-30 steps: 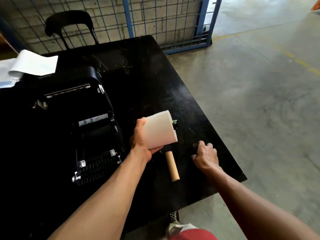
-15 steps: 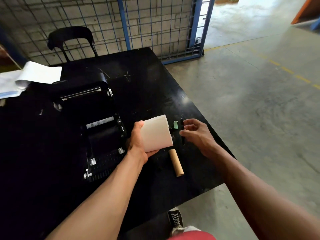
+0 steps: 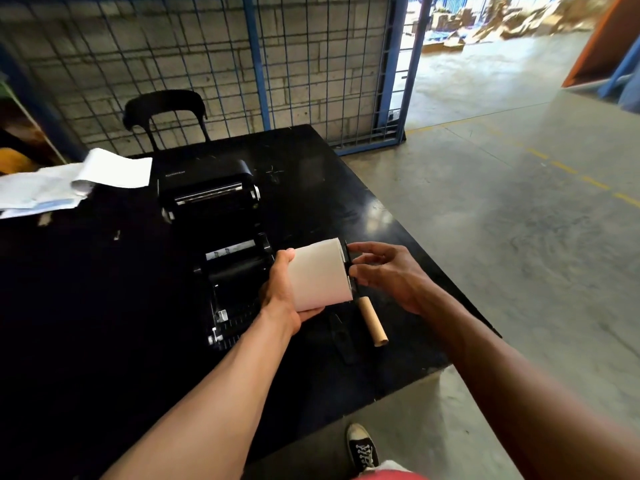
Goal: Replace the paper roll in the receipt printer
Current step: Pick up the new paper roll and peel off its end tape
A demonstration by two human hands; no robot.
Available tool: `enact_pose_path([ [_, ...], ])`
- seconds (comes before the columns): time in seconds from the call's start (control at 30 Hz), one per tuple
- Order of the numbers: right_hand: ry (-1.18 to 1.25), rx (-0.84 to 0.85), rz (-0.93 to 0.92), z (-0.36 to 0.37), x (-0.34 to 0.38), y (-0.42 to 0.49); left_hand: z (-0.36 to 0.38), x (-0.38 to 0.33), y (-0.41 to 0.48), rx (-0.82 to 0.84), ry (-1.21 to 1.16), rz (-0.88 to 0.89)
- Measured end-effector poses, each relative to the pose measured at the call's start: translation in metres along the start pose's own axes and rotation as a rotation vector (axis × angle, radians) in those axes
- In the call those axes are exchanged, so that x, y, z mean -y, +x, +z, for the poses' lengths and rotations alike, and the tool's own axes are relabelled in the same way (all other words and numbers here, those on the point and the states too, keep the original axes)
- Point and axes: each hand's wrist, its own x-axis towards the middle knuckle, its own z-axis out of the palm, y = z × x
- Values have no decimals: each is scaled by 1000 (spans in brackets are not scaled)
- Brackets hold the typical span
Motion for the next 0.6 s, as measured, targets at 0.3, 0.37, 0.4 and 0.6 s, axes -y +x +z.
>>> enact_pose_path([
  [0.3, 118, -18, 24, 23, 10, 1, -16, -13, -4, -8, -28, 27],
  [0.37, 73, -35, -3, 26, 13, 1, -16, -15, -3, 1, -21, 33],
  [0.4, 55, -47, -21, 27, 14, 2, -16, -16, -3, 7, -20, 33],
  [0.6, 3, -70, 5, 25, 14, 7, -12, -18, -1, 5, -1, 48],
])
